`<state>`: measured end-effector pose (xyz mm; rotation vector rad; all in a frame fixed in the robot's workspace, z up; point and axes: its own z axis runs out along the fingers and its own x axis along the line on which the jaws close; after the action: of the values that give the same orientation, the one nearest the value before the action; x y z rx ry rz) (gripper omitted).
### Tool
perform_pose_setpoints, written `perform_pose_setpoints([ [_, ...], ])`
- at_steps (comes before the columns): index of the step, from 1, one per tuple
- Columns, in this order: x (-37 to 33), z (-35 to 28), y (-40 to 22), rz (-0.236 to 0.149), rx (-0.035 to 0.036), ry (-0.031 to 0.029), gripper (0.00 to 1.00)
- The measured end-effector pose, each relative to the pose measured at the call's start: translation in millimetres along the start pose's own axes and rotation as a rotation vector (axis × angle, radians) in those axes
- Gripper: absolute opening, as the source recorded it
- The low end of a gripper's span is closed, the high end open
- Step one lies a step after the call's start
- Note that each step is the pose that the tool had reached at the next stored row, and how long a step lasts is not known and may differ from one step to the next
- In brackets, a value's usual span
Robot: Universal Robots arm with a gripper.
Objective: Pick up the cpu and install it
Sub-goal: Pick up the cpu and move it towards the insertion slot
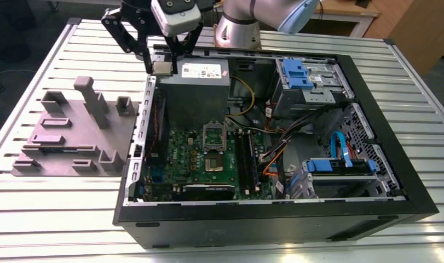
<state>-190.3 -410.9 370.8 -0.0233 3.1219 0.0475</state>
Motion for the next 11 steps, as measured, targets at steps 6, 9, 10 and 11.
perform_pose_setpoints([
  [6, -2.8, 0.0, 0.0, 0.000, 0.0001, 0.0001, 0.47],
  [9, -4.4, 0.1, -0.1, 0.000, 0.0000, 0.0000, 0.47],
  [10, -4.9, 0.1, -0.1, 0.000, 0.0000, 0.0000, 0.47],
  [11, -5.3, 0.1, -0.1, 0.000, 0.0000, 0.0001, 0.47],
])
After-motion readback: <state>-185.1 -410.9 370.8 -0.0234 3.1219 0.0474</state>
